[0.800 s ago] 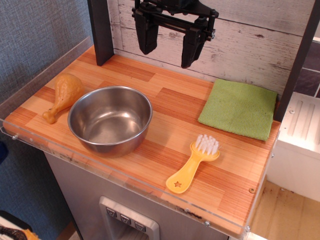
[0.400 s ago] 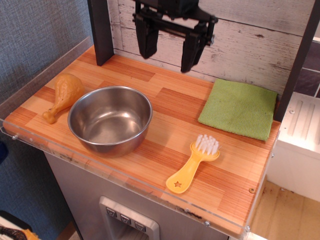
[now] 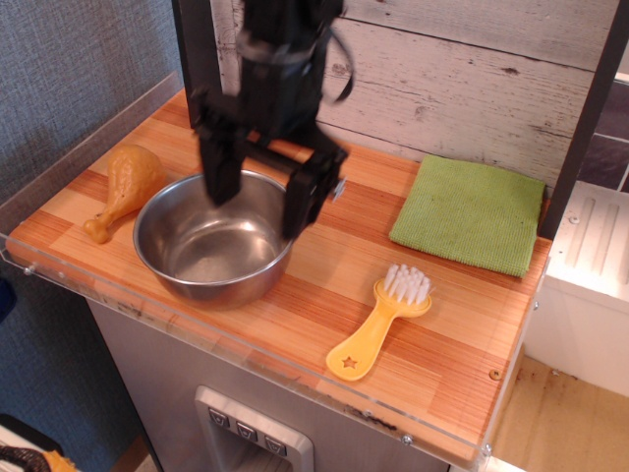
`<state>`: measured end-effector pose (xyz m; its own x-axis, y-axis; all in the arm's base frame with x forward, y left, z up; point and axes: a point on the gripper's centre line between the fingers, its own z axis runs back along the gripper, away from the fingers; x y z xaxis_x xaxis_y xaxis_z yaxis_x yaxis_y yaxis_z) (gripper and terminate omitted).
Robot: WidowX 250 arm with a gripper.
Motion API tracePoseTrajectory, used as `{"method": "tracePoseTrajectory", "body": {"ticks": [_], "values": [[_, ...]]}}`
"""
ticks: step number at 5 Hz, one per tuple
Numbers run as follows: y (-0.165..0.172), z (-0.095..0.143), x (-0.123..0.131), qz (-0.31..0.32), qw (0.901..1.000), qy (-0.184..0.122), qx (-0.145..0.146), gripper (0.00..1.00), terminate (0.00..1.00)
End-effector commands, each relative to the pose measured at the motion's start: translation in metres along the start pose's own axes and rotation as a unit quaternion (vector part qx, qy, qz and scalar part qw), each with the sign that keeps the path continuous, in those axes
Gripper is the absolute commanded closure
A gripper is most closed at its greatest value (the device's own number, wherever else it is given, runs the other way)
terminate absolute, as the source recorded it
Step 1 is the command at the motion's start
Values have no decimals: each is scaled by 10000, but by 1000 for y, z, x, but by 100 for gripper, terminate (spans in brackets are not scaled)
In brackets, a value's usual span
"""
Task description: Move the silver bowl straight up to the top of the table.
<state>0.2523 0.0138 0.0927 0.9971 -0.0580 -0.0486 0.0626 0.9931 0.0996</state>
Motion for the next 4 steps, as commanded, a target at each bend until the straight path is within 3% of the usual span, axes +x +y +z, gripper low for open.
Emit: {"method": "tracePoseTrajectory", "body": {"ticks": [1, 3, 4], "values": [[-7, -33, 10, -274, 9992, -266, -77, 0, 0], [-23, -63, 30, -522, 9982, -277, -111, 0, 0], [-23, -73, 27, -447, 9987, -255, 16, 100, 0]]}}
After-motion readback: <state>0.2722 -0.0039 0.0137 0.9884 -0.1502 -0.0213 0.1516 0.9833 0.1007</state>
